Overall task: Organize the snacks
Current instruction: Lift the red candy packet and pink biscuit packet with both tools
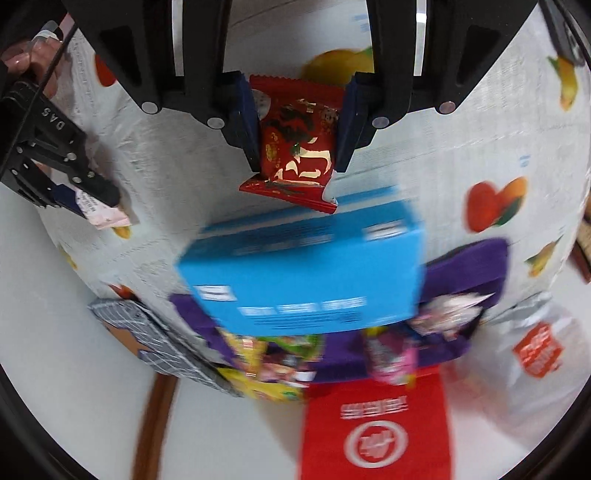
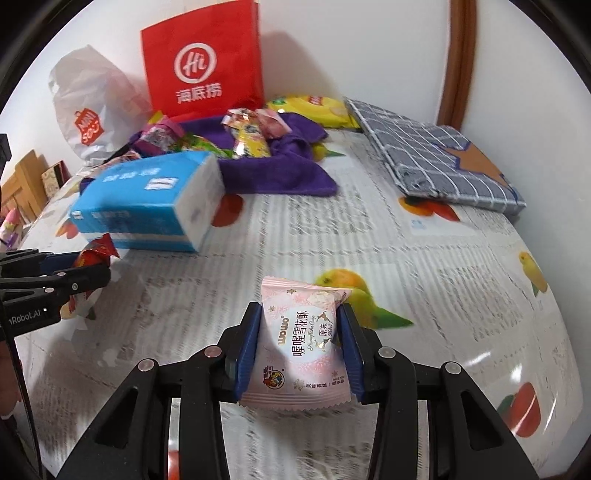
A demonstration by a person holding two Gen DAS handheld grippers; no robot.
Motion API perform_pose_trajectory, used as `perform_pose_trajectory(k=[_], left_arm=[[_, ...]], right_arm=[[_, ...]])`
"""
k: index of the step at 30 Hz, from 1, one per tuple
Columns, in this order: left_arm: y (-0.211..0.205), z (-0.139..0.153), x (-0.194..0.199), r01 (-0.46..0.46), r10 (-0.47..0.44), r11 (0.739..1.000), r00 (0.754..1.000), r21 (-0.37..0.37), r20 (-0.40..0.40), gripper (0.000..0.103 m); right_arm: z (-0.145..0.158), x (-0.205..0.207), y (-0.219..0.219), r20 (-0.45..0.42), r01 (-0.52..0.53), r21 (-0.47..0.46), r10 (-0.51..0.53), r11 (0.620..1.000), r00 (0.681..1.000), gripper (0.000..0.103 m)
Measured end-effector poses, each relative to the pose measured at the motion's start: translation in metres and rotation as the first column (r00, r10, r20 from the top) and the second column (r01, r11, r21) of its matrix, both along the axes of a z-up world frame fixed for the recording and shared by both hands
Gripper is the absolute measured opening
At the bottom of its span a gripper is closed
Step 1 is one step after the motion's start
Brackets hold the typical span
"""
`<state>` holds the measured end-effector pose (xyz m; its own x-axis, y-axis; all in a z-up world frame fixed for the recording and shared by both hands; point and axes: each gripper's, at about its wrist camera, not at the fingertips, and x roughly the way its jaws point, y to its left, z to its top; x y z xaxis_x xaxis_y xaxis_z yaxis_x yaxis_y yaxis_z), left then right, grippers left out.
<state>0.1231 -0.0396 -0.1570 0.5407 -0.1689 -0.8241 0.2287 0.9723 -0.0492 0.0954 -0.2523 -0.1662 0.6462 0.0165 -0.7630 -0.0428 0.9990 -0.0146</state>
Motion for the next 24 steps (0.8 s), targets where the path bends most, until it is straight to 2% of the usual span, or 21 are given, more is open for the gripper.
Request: perform_pose_trajectory(k=[3, 10, 18, 21, 24], left_arm=[[0.021, -0.003, -0.002, -0.069, 0.069, 0.997, 0.998, 0.019, -0.003, 0.036], [0.054, -0.014, 0.001, -0.170, 0.169, 0.986, 0.985, -0.004, -0.017, 0.036], [0.050, -0.022, 0.001, -0.190, 0.188, 0.982, 0.978, 0.013, 0.089, 0.038], [0.048, -0.023, 0.001, -0.189, 0.185, 0.982, 0.978, 0.027, 0.097, 0.038], [0.046, -0.023, 0.002, -0.175, 0.171, 0.984, 0.981, 0.028, 0.094, 0.044]], right_arm=[[0.000, 0.006, 0.012, 0.002, -0.025, 0.015, 0.025, 1.000, 1.000, 0.041], [-0.006, 0.026, 0.030, -0.013, -0.050, 0.070, 0.051, 0.996, 0.999, 0.041], [-0.015, 0.039, 0.041, -0.029, -0.068, 0.054, 0.070, 0.996, 0.997, 0.042], [-0.017, 0.040, 0.044, -0.038, -0.073, 0.036, 0.074, 0.997, 0.997, 0.043], [-0.018, 0.040, 0.044, -0.040, -0.073, 0.030, 0.074, 0.997, 0.996, 0.043]])
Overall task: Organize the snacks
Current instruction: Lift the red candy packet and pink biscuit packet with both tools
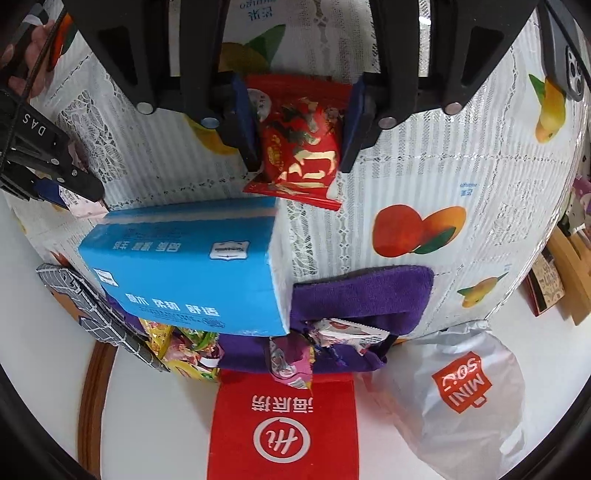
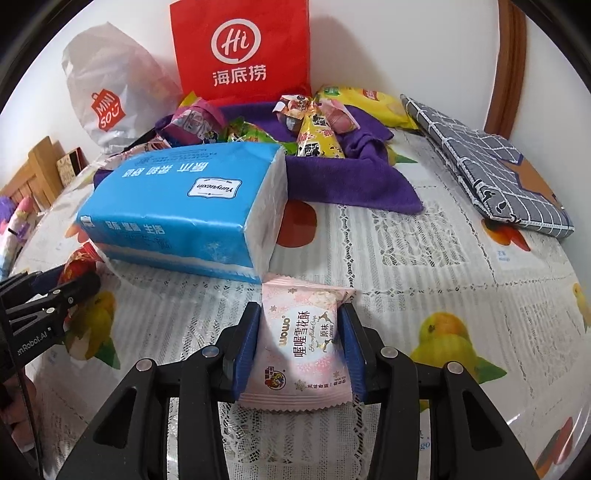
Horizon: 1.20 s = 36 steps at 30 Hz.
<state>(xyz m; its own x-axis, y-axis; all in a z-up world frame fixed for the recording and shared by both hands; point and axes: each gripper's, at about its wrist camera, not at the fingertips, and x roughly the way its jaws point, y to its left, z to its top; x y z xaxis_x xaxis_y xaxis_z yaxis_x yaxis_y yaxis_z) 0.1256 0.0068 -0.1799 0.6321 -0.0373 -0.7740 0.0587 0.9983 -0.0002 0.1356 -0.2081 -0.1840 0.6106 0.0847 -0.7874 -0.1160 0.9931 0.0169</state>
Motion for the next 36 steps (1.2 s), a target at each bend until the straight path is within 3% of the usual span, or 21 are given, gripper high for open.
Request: perform_pose_trajectory(k=[2, 11, 18, 30, 36], left_arm=[[-0.0023, -0.0005, -0.0004, 0.014, -0.014, 1.000, 1.000, 0.000, -0.003, 0.050], [0.0027, 0.0002, -0.0007, 0.013, -0.013, 0.999, 1.000, -0.047, 0.001, 0.050], [-0.0037, -0.0013, 0.0002, 0.018, -0.018, 1.000, 1.000, -0.006, -0.006, 0.053], [-0.0028, -0.0019, 0.0002, 0.019, -0.019, 1.000, 1.000, -0.012, -0.005, 0.053], [-0.0001, -0.0011, 0.0001, 0.004, -0.004, 1.000, 1.000, -0.013, -0.002, 0.047]], right_arm=[[0.0001, 0.0002, -0.0013, -0.001, 0.001, 0.011, -0.001, 1.000, 1.000, 0.044], [-0.0005, 0.0014, 0.0026, -0.003, -0.008, -0.001, 0.008, 1.000, 1.000, 0.047], [-0.0007, 0.0017, 0.0021, -0.003, -0.013, -0.008, 0.013, 1.000, 1.000, 0.047], [-0.0012, 0.0016, 0.0036, -0.002, -0.013, -0.013, 0.013, 1.000, 1.000, 0.047], [-0.0014, 0.0015, 0.0038, -0.001, -0.013, -0.014, 0.013, 1.000, 1.000, 0.047]])
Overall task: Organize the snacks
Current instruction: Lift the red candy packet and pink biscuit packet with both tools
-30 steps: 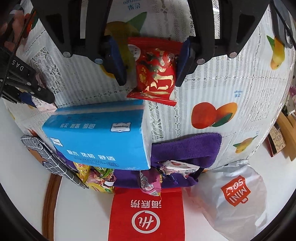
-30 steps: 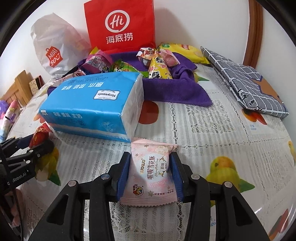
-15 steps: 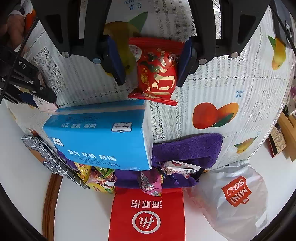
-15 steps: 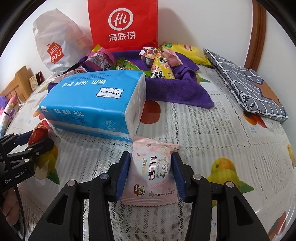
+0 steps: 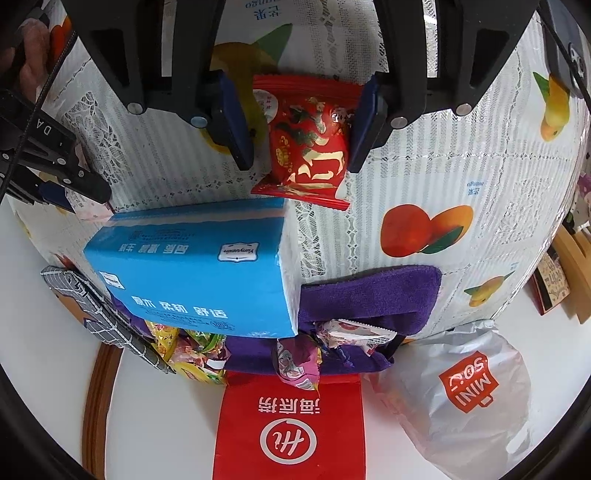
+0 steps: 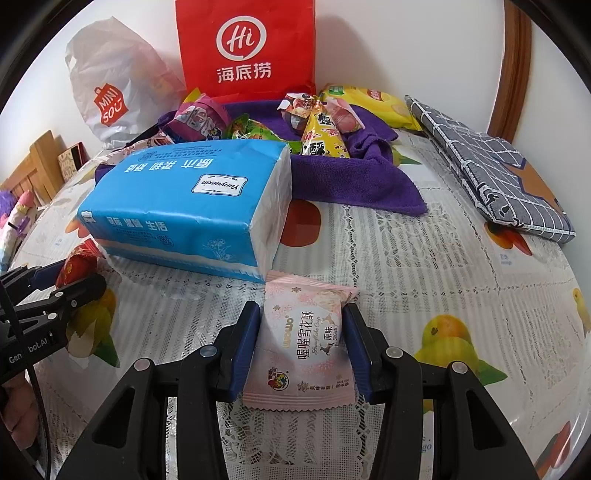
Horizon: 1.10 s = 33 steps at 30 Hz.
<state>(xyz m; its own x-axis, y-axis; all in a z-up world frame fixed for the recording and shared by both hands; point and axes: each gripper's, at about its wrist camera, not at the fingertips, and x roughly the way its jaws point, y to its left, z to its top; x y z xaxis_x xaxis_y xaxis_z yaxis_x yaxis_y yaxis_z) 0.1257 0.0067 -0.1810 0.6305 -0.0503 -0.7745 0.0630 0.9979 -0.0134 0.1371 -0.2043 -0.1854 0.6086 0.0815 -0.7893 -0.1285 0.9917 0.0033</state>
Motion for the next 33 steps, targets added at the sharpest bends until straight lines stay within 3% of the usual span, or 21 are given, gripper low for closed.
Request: perform_pose_trajectory(k=[5, 15, 27, 33], left_arm=[[0.004, 0.001, 0.000, -0.017, 0.017, 1.000, 1.000, -0.007, 0.003, 0.038], [0.011, 0.002, 0.000, -0.022, 0.023, 0.998, 1.000, -0.052, 0.007, 0.035], [0.012, 0.002, -0.001, -0.022, 0.023, 0.998, 1.000, -0.064, 0.007, 0.036], [0.012, 0.003, 0.000, -0.022, 0.023, 0.998, 1.000, -0.067, 0.007, 0.036]], right_arm=[[0.000, 0.000, 0.000, 0.002, 0.001, -0.006, -0.001, 1.000, 1.000, 0.045], [0.001, 0.000, -0.003, 0.003, 0.011, 0.019, -0.011, 1.000, 1.000, 0.039], [0.002, -0.002, -0.009, -0.002, 0.017, 0.036, -0.017, 0.999, 1.000, 0.046], [0.001, -0.006, 0.002, -0.001, -0.008, -0.029, 0.008, 1.000, 1.000, 0.055]])
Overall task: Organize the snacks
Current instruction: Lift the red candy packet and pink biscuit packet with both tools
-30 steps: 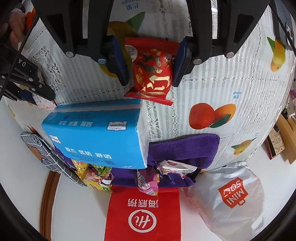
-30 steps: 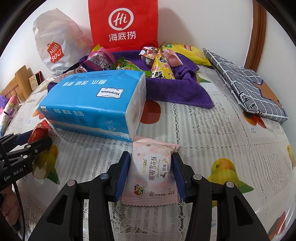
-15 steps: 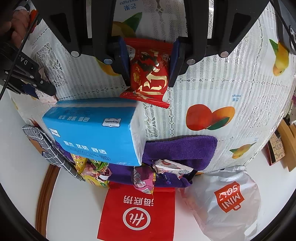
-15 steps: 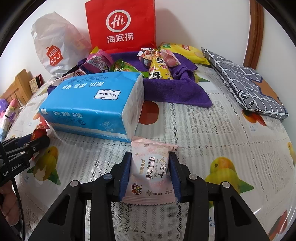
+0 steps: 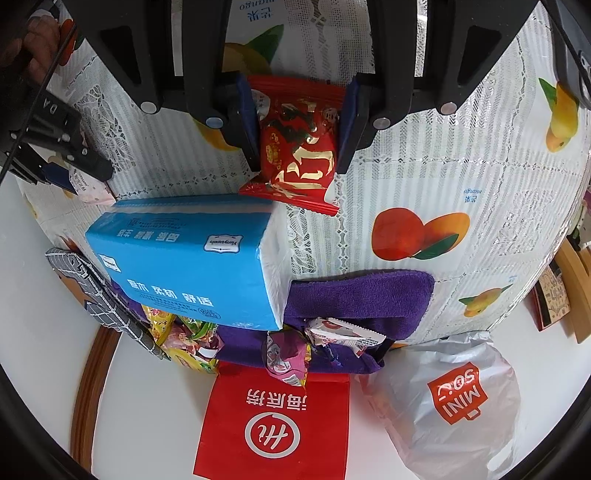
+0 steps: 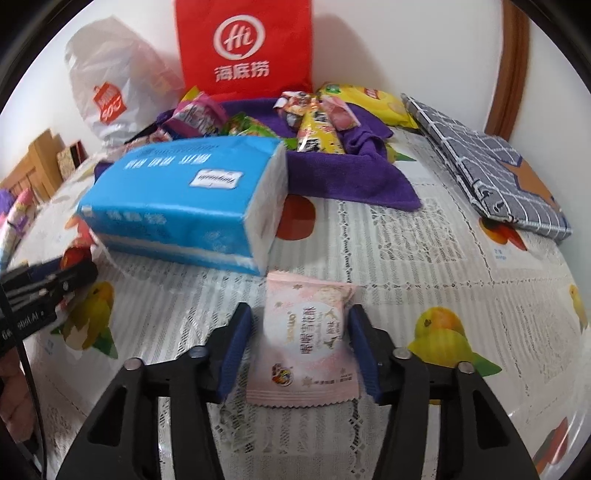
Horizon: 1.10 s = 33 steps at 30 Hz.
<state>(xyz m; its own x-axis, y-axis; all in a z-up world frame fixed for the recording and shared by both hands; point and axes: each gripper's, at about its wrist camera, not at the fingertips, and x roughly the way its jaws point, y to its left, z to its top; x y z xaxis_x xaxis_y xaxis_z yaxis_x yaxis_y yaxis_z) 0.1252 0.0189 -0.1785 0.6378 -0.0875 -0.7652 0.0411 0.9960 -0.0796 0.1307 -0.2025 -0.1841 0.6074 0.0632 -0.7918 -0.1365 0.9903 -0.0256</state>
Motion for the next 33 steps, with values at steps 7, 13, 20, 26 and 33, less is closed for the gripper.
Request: perform_pose_trajectory(k=[7, 13, 20, 26, 33], left_arm=[[0.000, 0.000, 0.000, 0.000, 0.000, 1.000, 1.000, 0.000, 0.000, 0.036], [0.004, 0.000, 0.000, 0.002, -0.002, 0.999, 1.000, -0.034, 0.003, 0.035], [0.006, 0.001, -0.003, 0.004, -0.004, 0.999, 1.000, -0.048, 0.000, 0.035], [0.012, 0.003, -0.011, -0.002, -0.001, 0.996, 1.000, -0.091, -0.027, 0.035], [0.013, 0.014, -0.020, -0.004, 0.002, 0.995, 1.000, -0.098, -0.026, 0.035]], right_arm=[[0.000, 0.000, -0.007, 0.000, 0.027, 0.032, -0.027, 0.999, 1.000, 0.046], [0.001, -0.002, -0.004, 0.006, 0.013, 0.023, -0.013, 1.000, 1.000, 0.039], [0.003, -0.006, -0.002, -0.003, 0.006, 0.037, -0.006, 0.999, 1.000, 0.039], [0.008, -0.016, 0.001, 0.007, -0.018, 0.053, 0.018, 0.998, 1.000, 0.039], [0.024, -0.028, -0.001, 0.044, -0.018, 0.066, 0.015, 0.998, 0.999, 0.039]])
